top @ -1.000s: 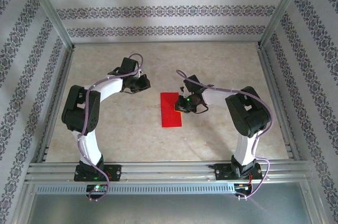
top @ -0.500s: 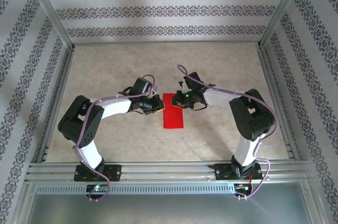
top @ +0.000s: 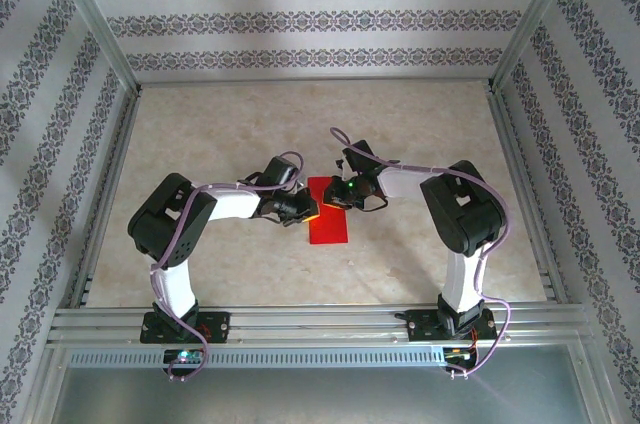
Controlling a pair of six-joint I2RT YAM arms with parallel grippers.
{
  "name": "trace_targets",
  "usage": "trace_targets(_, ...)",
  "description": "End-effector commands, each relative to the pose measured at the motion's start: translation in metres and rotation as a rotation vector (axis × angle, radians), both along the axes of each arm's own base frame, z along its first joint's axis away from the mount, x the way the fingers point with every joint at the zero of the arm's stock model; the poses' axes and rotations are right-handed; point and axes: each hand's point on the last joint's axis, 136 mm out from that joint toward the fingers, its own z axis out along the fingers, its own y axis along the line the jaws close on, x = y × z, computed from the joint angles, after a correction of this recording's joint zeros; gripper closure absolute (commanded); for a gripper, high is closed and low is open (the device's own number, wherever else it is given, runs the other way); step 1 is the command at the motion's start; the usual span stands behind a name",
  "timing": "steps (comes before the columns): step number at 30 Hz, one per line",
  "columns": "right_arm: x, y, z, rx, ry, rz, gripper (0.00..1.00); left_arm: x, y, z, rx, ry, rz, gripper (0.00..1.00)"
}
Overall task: Fold a paper plane with a square sheet of paper (pick it up from the middle)
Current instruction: First fold the square sheet of paper in half at the center of the table.
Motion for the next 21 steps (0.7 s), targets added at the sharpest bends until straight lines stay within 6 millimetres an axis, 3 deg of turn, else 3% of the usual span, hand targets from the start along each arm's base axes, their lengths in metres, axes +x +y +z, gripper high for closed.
trace_targets(1,0.005,-0.008,-0.012,-0.053,0.018,-0.032,0.87,-0.016,0.001,-0.007,0.043,0.030,-0.022,0.94)
trace_targets(10,0.000,-0.026,-0.032,-0.169,0.060,-0.074,0.88,-0.056,0.023,-0.018,0.194,0.091,-0.096,0.93)
trace_targets(21,-0.002,-0.027,-0.038,-0.183,0.071,-0.075,0.88,-0.093,0.024,-0.021,0.187,0.103,-0.176,0.93)
